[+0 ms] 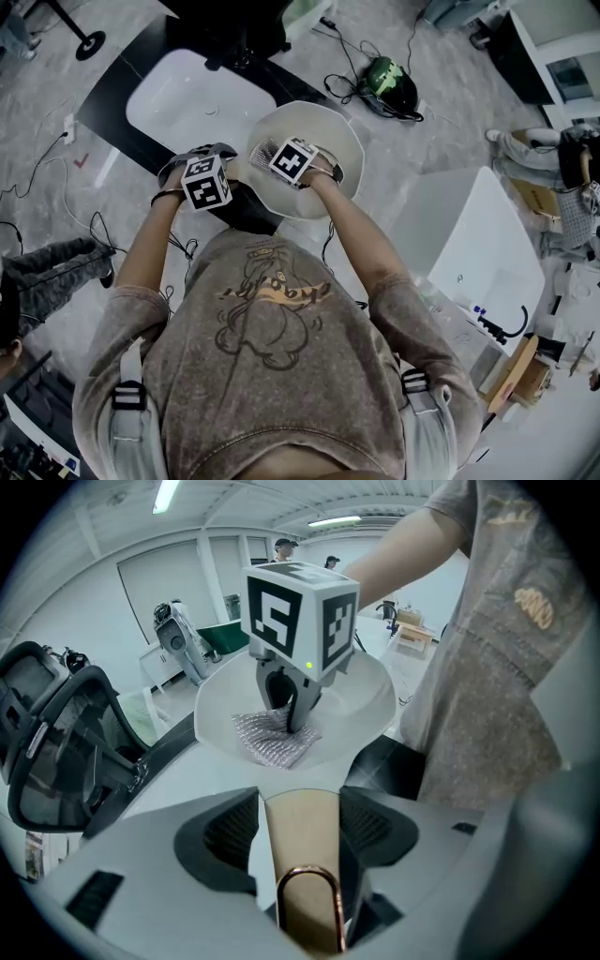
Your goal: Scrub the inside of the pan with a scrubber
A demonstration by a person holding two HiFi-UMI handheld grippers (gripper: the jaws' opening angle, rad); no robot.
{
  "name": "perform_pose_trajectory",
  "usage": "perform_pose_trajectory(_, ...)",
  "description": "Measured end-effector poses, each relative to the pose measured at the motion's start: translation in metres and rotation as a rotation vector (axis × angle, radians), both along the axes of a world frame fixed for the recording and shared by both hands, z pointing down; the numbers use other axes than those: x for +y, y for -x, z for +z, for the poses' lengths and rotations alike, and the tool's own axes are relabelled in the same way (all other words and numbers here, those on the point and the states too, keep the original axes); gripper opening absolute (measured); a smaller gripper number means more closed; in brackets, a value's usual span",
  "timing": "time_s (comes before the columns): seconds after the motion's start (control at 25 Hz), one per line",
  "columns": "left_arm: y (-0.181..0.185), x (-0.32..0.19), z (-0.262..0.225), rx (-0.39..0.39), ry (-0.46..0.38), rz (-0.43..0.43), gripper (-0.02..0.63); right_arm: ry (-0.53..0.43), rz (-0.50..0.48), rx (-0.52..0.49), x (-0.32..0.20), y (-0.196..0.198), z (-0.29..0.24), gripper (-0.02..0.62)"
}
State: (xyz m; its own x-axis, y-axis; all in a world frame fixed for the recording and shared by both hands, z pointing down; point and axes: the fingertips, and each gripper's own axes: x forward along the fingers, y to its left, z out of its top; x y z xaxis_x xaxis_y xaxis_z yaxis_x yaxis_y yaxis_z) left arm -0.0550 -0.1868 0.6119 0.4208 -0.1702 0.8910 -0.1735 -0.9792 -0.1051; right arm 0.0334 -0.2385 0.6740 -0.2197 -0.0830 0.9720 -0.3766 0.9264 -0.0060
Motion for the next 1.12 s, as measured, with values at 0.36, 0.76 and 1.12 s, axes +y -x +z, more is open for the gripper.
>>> perform_pose_trajectory(0.36,-0.001,0.000,-0.001,0.002,0.002,-0.002,0.282,-0.245,-0.046,0.094,-0.070,0.005,-0.011,0.080)
perform_pose_trajectory(0.76,0.001,0.000,0.000,0.015,0.007,0.000,0.282,-0.356,0.055,0.189,-0.117,-0.050,-0.024,0.081)
perform_pose_trajectory(1.12,0.001,0.000,0.000,0.019,0.015,0.001,0.282,-0.327,0.100,0.305,-0.110,-0.106,-0.026,0.081)
